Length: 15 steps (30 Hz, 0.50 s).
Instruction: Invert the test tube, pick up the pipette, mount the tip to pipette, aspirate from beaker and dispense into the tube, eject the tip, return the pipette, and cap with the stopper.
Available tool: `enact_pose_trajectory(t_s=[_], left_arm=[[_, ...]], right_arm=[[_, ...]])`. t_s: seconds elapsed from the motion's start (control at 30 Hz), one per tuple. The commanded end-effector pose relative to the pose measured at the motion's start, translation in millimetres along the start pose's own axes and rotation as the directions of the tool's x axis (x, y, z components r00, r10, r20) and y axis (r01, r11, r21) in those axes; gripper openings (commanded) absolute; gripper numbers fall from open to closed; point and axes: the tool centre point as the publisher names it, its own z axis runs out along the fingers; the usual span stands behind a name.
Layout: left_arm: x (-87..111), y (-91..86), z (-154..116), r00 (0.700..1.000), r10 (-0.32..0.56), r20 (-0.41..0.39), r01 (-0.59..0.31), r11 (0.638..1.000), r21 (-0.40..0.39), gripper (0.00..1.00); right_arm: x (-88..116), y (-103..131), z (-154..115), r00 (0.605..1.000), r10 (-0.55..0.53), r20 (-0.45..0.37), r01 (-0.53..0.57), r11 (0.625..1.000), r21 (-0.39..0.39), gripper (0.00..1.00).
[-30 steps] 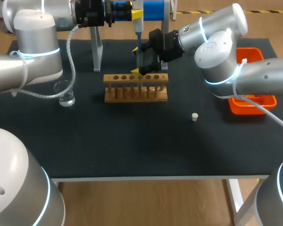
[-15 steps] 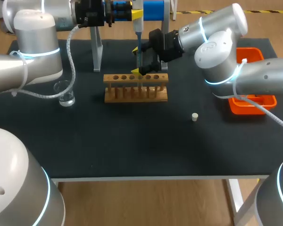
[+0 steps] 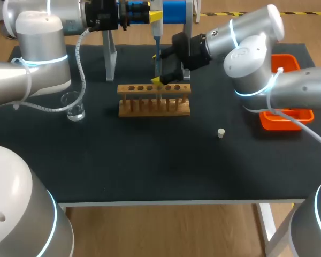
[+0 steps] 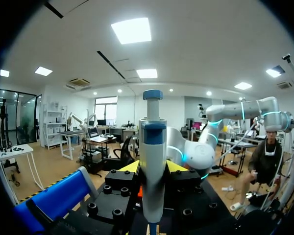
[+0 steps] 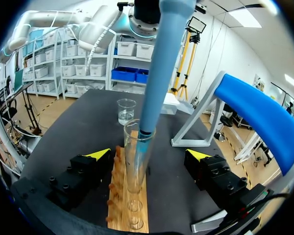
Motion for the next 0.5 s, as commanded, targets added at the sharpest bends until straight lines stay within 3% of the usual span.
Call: enact_pose_trajectory(t_s=[0.03,0.5], left_arm=[[0.5,0.4,0.9,1.000,0.001,0.003,-0.002,1.000,0.002,0.00],[0.5,0.4,0.9,1.000,0.001,0.003,-0.002,1.000,0.002,0.00]], right_arm=[[1.9,0.2,-17.5,1.000,-0.003,-0.001,0.003,1.000,-0.006,1.00],[0.5,-5.2,-58.2,1.000,0.005,0.021,-0.004,0.999,-0.050,1.00]])
